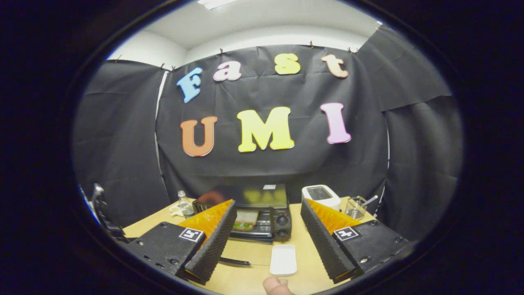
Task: Open the electric oven with the left hand, put the food in, and close the electric oven.
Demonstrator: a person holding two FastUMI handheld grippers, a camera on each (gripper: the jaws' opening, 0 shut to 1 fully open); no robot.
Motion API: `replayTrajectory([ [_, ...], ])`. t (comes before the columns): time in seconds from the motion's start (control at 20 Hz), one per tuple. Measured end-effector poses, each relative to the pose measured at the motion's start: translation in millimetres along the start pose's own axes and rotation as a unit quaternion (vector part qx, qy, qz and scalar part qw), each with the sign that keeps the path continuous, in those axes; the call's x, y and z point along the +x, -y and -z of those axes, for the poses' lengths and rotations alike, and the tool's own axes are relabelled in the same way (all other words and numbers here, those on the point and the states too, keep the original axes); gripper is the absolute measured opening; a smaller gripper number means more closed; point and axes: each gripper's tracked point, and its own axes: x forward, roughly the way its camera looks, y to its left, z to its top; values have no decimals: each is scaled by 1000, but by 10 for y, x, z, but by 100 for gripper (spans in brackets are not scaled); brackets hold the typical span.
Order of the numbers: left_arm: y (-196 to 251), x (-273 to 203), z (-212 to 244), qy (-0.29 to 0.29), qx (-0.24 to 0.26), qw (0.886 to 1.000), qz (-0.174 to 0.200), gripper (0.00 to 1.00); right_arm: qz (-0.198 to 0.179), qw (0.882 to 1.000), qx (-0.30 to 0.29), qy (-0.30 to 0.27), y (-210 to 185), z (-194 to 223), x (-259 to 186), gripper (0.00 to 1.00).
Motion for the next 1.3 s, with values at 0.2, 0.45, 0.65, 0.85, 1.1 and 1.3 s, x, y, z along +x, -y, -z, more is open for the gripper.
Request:
replayTrajectory([
  [0.2,377,215,375,-58,4,997,42,94,41,997,-30,53,465,-300,-340,100],
  [0.45,663,400,825,-125,27,991,49,94,43,996,-40,70,630,-333,-391,90],
  [0.65,717,506,926,-154,35,987,36,94,42,997,-29,58,818,-236,-302,100],
  [0.85,647,602,962,-169,38,985,22,94,40,998,-12,46,967,-152,-260,100],
  [1.1,653,704,1099,-193,31,981,15,94,43,998,-9,45,1127,-105,-242,100],
  [1.3,672,723,1052,-192,27,981,12,94,38,999,-1,36,1200,-128,-227,100],
])
